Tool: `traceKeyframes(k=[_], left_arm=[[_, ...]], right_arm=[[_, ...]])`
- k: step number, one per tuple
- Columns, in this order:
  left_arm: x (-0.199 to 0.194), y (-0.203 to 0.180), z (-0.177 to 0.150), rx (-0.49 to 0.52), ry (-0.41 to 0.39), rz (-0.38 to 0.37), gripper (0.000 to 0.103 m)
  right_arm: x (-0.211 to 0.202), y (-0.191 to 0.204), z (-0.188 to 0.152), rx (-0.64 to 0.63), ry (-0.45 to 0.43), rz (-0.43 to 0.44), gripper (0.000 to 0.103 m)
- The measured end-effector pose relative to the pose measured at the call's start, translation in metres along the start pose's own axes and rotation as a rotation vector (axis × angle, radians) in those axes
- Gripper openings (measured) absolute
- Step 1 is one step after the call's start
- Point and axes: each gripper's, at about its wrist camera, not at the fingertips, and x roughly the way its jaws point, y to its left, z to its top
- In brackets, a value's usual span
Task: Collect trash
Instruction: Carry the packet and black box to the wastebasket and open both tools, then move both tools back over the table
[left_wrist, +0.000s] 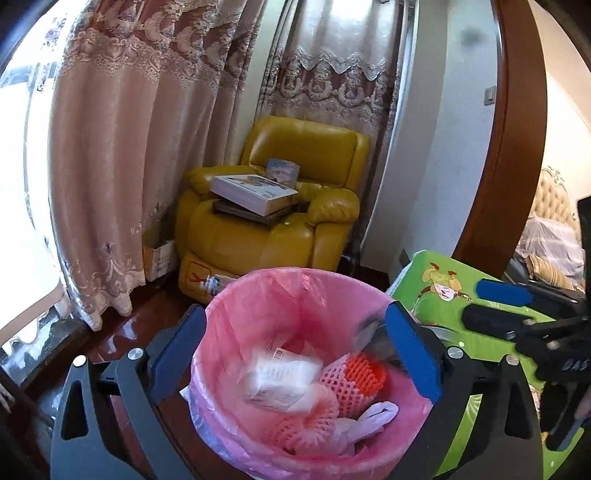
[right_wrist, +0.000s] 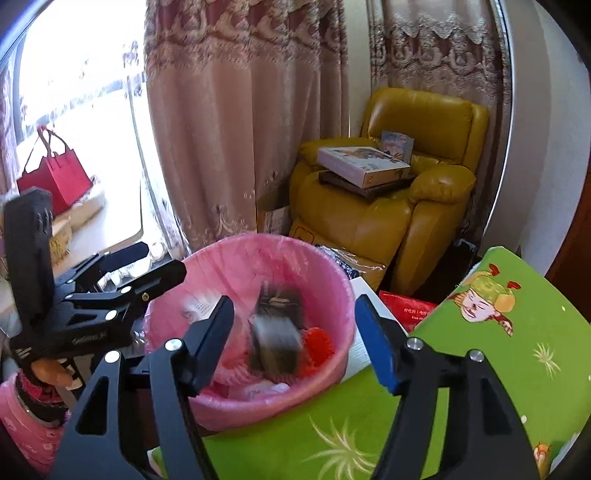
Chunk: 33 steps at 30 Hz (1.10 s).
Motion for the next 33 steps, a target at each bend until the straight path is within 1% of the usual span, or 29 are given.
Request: traceKeyframes(k=[3, 6, 8, 12, 15, 17, 20, 24, 26, 27, 29, 33], left_arm=[[-0.006, -0.005, -0.003, 0.009, -0.005, 0.016, 0.093], [-0.011, -0.014, -0.008, 0.022, 0.013, 0.007, 0.093], [-0.012, -0.021, -0.012, 0.023, 0.031, -0.013, 0.093], [-0.012, -0.059, -0.02, 0.053, 0.072, -0.092, 0.093], [-0.009, -0.102, -0.031, 0.102, 0.106, -0.168, 0.093], [-0.006, -0.133, -0.039, 0.135, 0.128, -0.219, 0.093], [0.0, -0.191, -0.055, 0.18, 0.181, -0.31, 0.093], [0.003, -0.259, -0.074, 0.241, 0.242, -0.403, 0.093], [0.006, -0.287, -0.083, 0.283, 0.254, -0.425, 0.093], [0.007, -0.3, -0.088, 0.301, 0.26, -0.433, 0.093], [0.01, -0.32, -0.097, 0.318, 0.276, -0.449, 0.093], [0.019, -0.342, -0.103, 0.312, 0.296, -0.454, 0.093]], right_arm=[[-0.021, -0.011, -0.01, 0.002, -0.02, -0.016, 0.066], [-0.044, -0.023, -0.024, 0.01, -0.027, -0.032, 0.066], [-0.059, -0.031, -0.036, 0.013, -0.028, -0.049, 0.066], [-0.096, -0.054, -0.067, 0.022, -0.031, -0.101, 0.067], [-0.124, -0.081, -0.094, 0.048, -0.03, -0.171, 0.067], [-0.145, -0.104, -0.116, 0.08, -0.028, -0.234, 0.067], [-0.177, -0.147, -0.148, 0.175, -0.02, -0.311, 0.067], [-0.215, -0.202, -0.186, 0.279, -0.009, -0.444, 0.068], [-0.236, -0.229, -0.204, 0.334, -0.012, -0.501, 0.07], [-0.243, -0.24, -0.209, 0.349, -0.013, -0.522, 0.073], [-0.256, -0.261, -0.22, 0.371, -0.012, -0.575, 0.074], [-0.268, -0.304, -0.234, 0.443, -0.005, -0.646, 0.075]])
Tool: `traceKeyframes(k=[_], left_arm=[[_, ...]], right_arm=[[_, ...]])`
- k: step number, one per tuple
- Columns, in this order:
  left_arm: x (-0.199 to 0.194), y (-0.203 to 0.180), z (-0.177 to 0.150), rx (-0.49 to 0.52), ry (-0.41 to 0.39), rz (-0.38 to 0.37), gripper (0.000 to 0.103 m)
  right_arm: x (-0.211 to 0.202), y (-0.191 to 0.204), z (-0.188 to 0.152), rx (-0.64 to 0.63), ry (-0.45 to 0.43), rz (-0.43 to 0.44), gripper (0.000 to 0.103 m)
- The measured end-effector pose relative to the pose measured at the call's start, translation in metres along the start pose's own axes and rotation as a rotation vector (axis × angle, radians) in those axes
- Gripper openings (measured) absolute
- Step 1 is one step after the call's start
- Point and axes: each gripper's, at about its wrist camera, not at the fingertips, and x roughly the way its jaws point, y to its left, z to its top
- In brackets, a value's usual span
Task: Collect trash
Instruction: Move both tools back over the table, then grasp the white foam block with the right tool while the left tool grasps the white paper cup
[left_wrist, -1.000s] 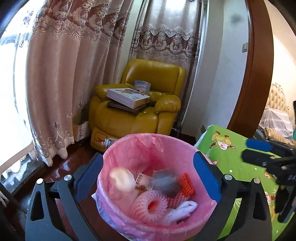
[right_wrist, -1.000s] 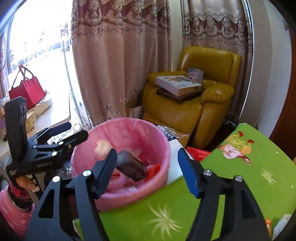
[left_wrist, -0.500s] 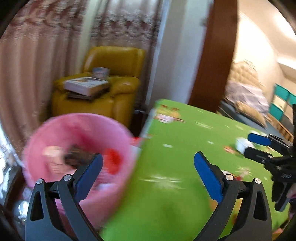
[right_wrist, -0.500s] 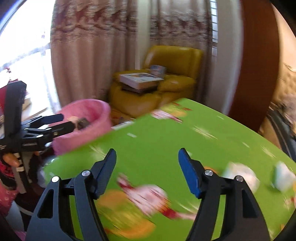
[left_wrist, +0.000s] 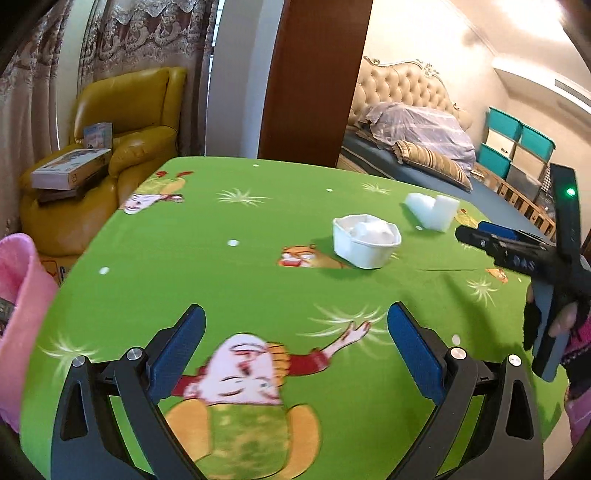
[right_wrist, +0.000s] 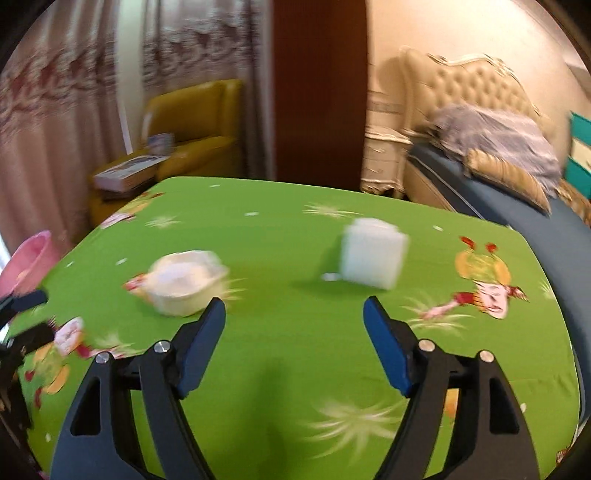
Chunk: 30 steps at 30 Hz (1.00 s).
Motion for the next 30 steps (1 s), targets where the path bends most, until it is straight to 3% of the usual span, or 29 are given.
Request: traceKeyframes(k=[7, 15, 17, 18, 26, 30], left_arm=[[0.009, -0.014, 0.005, 0.044, 0.008, 0.041, 0.093], [0.032, -0.022, 0.01, 0.067, 0.058, 0.065, 0.093], [0.039, -0.025, 0.013, 0.062, 0.073, 0.062, 0.093], [0.042, -0.027, 0.014, 0.061, 0.077, 0.061, 0.093], [0.086, -0.051, 0.035, 0.043, 0.137, 0.049, 0.093], [0.109, -0.064, 0.048, 0.017, 0.164, 0.052, 0.093]], right_arm=[[0.053, -0.044, 0.02, 0.104, 0.047, -0.116, 0.076], [0.11, -0.059, 0.049, 0.161, 0.13, -0.163, 0.076], [0.116, -0.059, 0.052, 0.158, 0.163, -0.164, 0.062], [0.116, -0.056, 0.051, 0.153, 0.175, -0.16, 0.051], [0.045, -0.046, 0.024, 0.07, 0.078, -0.045, 0.049], [0.008, -0.057, 0.006, 0.103, 0.038, -0.02, 0.05]])
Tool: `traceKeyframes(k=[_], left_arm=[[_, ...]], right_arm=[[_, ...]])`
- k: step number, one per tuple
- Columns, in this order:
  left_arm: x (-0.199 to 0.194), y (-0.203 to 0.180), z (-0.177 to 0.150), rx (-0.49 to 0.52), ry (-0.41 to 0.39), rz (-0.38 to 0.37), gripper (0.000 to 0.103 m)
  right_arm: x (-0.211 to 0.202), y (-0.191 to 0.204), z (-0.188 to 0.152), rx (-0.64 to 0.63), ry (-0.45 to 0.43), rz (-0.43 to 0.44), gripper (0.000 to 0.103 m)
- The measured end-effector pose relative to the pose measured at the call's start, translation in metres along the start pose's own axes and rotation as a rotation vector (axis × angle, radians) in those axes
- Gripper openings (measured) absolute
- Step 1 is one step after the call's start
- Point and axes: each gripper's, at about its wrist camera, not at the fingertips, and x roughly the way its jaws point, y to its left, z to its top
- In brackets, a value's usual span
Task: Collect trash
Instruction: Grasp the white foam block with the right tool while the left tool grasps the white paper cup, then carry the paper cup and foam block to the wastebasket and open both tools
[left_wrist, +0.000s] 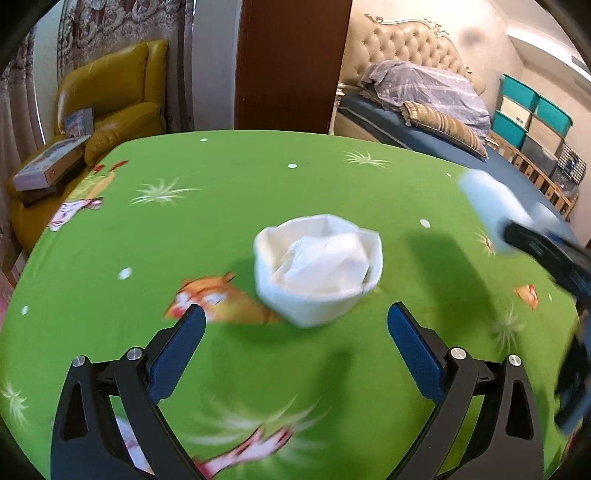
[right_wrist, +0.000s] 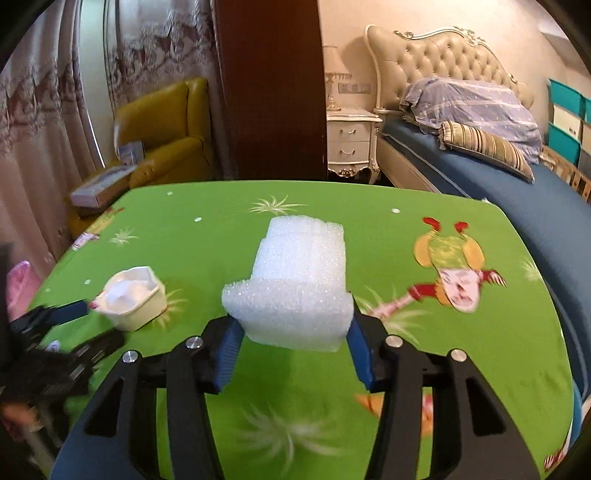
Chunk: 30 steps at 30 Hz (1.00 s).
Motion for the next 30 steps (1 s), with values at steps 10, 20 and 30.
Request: traceKeyframes(k=[10, 20, 30], left_arm=[[0.031, -0.023, 0.021, 0.064, 0.058, 0.055, 0.07], [-0.042, -0.012, -0.032, 0.117, -0.082, 0.001, 0.069], [-0.115, 0.027, -0.098, 0.108, -0.169, 0.017, 0.07]], right_arm=[[-0.044, 0.001, -0.042, -0.001, -0.029, 0.03, 0.05], [-0.063, 0.047, -0.08, -0.062, 0.005, 0.057, 0.05], [-0.086, 0.088, -0.111, -0.109, 0.025, 0.115, 0.05]])
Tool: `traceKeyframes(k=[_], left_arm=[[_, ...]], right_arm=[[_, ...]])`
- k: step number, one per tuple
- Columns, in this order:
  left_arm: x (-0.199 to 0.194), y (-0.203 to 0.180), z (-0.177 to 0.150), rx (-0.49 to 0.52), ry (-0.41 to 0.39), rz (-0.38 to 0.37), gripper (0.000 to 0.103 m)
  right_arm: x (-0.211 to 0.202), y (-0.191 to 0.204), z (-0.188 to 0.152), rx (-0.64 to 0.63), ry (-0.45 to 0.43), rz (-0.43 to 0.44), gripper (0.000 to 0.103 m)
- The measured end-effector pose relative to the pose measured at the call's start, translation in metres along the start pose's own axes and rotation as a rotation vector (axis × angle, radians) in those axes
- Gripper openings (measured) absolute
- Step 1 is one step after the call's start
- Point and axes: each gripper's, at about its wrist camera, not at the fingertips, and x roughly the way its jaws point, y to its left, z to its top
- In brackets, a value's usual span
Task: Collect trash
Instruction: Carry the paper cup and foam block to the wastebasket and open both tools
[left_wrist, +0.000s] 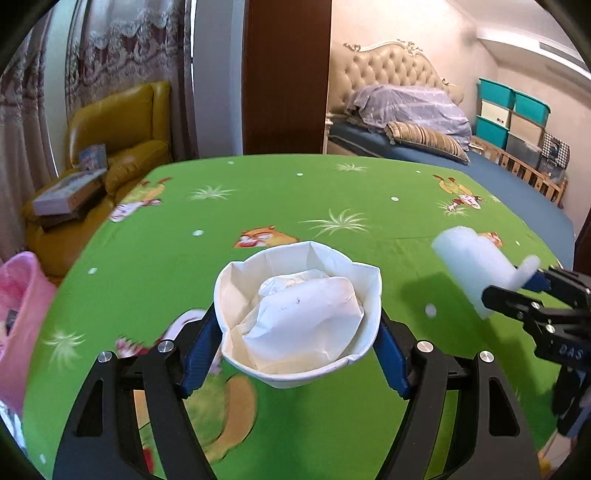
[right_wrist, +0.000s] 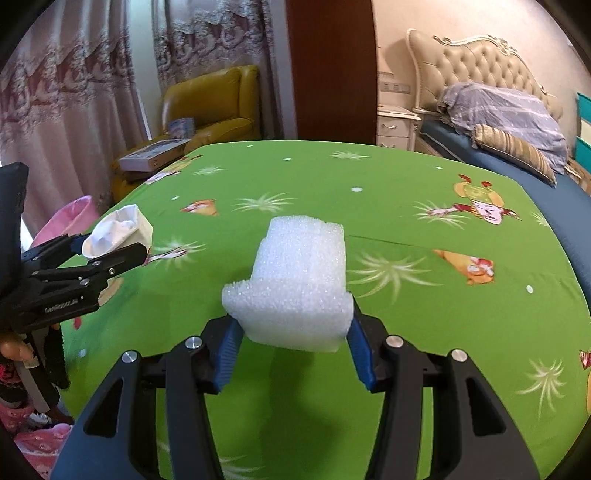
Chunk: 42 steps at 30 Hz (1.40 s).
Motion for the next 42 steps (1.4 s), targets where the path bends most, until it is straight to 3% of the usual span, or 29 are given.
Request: traceKeyframes(k=[4, 6, 9, 42], left_arm=[[-0.024, 0.003, -0.013, 0.012, -0.039, -0.001, 0.07], [-0.033, 0.002, -0.019, 0.02, -0.055, -0.002, 0.07], [-0.045, 0.002, -0.03, 0.038, -0.076, 0.007, 0.07], [-0.089, 0.066, -0.081, -0.043, -0.131, 0.099, 0.071]], right_arm=[[-0.001, 0.026, -0.008, -0.044, 0.002, 0.018, 0.05], [-0.003, 0.04, -0.01, -0.095, -0.012, -0.015, 0.05], [-0.008, 0.047, -0.01, -0.072, -0.025, 0.045, 0.05], [-0.004, 0.119, -0.016, -0.234, -0.017, 0.115, 0.051]])
